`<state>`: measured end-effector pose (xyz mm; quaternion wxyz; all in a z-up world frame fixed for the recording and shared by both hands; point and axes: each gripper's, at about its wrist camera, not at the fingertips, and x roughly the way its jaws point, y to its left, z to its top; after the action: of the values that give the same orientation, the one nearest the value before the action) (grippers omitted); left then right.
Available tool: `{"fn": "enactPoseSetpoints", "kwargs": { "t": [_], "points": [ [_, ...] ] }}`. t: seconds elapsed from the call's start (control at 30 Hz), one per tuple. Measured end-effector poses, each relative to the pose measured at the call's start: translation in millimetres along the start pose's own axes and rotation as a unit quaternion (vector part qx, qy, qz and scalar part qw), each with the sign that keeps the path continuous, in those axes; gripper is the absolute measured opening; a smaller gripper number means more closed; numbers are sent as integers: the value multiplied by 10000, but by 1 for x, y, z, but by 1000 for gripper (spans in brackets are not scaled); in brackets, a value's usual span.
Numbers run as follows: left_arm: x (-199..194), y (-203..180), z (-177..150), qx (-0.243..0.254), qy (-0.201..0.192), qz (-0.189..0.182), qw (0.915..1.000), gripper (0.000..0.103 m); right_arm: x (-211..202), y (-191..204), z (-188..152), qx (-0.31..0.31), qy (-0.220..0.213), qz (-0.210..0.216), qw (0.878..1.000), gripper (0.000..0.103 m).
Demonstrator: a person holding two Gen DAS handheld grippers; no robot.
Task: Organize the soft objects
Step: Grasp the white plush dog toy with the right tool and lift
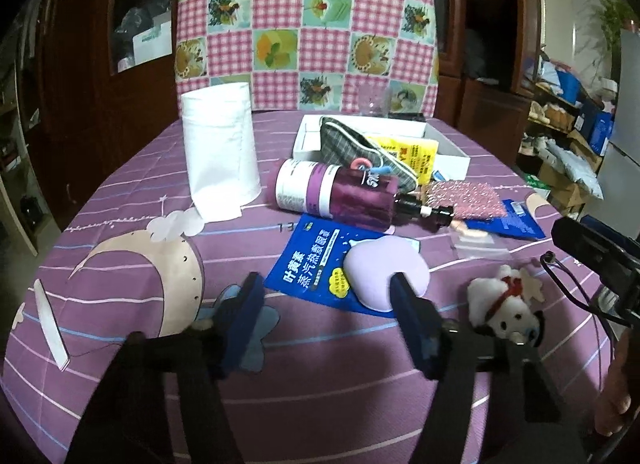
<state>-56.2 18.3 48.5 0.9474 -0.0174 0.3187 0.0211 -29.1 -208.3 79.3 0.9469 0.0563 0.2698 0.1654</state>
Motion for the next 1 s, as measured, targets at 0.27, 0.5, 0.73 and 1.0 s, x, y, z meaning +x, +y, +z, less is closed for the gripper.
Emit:
{"fn": "enactPoseSetpoints", "kwargs": {
  "t": [0.27, 0.5, 0.73, 1.0],
  "points": [
    [5, 6, -1, -200, 65, -55, 9998, 16, 6, 8, -4, -242, 268, -36, 9993, 86],
    [1, 3, -1, -178, 26, -400, 9990, 17, 24, 15, -11, -444, 884, 79, 9951, 73],
    [9, -6, -4, 36, 474, -855, 9952, 26, 32, 11, -14, -266, 1216, 381, 9915, 61],
    [6, -12, -6, 174, 415, -846, 9954, 62, 43, 10, -22, -123, 1729, 766, 9819, 52]
  ]
}}
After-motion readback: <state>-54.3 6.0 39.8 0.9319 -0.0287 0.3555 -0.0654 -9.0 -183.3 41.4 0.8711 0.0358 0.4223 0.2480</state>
